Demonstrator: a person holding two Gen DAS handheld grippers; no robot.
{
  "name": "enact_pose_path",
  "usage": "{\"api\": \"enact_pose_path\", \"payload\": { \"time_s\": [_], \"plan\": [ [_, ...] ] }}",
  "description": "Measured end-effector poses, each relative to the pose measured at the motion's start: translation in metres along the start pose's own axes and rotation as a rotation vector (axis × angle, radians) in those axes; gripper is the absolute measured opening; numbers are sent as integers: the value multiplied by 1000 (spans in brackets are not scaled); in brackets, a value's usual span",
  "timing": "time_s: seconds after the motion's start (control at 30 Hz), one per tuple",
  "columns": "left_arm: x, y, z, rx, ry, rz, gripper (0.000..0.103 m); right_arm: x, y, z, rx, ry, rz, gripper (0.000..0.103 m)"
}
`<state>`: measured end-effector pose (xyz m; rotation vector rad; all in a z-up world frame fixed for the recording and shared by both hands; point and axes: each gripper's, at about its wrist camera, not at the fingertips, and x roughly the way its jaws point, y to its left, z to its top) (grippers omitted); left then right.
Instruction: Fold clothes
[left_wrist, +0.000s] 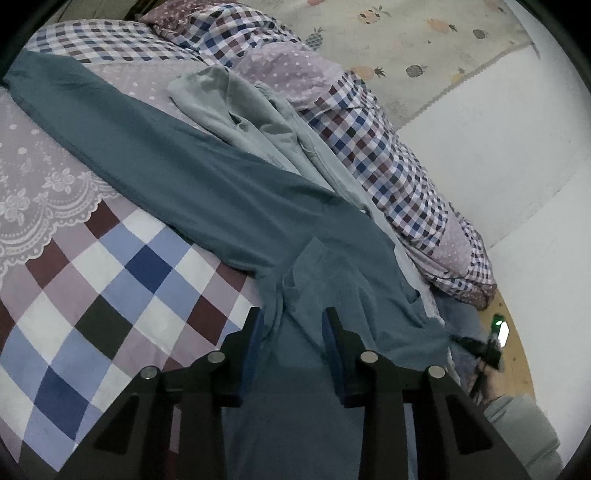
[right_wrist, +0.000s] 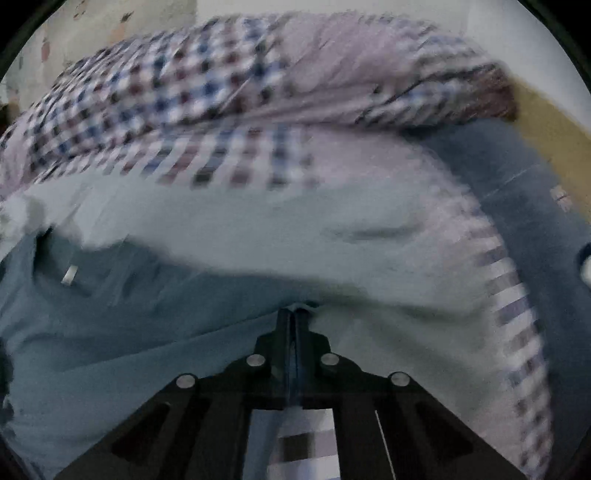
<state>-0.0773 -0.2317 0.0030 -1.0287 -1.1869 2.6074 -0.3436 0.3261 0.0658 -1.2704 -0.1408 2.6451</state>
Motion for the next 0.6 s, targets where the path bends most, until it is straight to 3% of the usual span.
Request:
{"api": "enact_pose_path", "payload": {
  "time_s": [0.1,0.17,0.2,0.27,0.37,0.47,0.6],
  "plan": [
    [0,-2,-1,6,2,-2,34,-21,-9,17,-26,-94,-99,0],
    [1,-2,-1,6,7,2,34,-19,-13,21,-41,-75,-133,6],
    [2,-2,-1,7,9,4,34,-12,-16,21,-39,-26,-131,12],
    [3,-3,-1,7,14,8,34,-2,-22,17,-29,51,-126,36],
    [5,-3,-2,8,21,14,35,-11,-34,-6,53,37,-27,49],
    [6,-4,-2,8,29,20,41,-7,-35,-34,83,110,128,51],
    [3,-6,-3,16,18,24,44,0,-20,-75,8,223,207,51]
  ]
}}
